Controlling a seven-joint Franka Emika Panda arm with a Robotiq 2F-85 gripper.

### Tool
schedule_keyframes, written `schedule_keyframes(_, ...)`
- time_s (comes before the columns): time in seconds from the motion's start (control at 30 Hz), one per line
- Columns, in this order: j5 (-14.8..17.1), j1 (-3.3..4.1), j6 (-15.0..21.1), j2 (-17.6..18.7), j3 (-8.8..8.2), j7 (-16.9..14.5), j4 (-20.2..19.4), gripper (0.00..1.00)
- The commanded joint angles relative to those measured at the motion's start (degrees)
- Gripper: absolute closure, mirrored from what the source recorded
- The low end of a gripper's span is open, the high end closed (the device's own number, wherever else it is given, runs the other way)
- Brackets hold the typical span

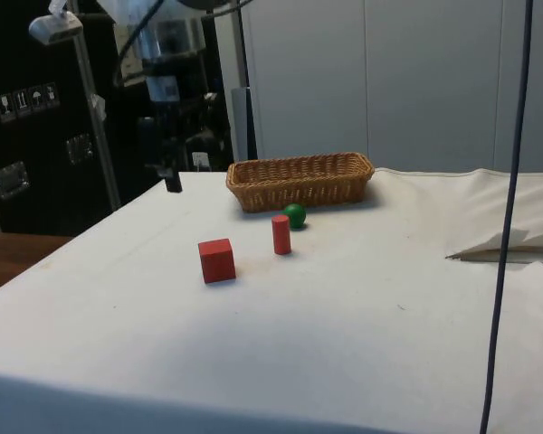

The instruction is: Pick up the object to the left of the cylinder and place it into the basket.

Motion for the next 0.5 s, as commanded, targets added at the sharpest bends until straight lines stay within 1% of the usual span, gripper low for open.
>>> schedule_keyframes(0.0, 0.0, 0.00, 0.4, 0.2, 0.11, 0.4, -0.1, 0.00)
schedule_keyframes(0.03, 0.2, 0.11, 1.8, 0.6, 0.23, 1.2, -0.5, 0.00)
schedule_keyframes(0.13, 0.1, 0.17, 3.2, 1.4, 0.52, 2.6, -1.0, 0.00)
schedule_keyframes(0.23, 0.1, 0.17, 4.4, 2.2, 0.69, 3.7, -1.3, 0.00)
schedule_keyframes(0.27, 0.0, 0.00, 3.5, 2.0, 0.74, 3.3, -1.1, 0.00)
schedule_keyframes(0.3, 0.1, 0.17, 4.7, 2.4, 0.74, 4.0, -1.3, 0.00)
schedule_keyframes(0.47, -0.1, 0.23, 6.7, 4.2, 0.80, 6.3, -1.5, 0.00)
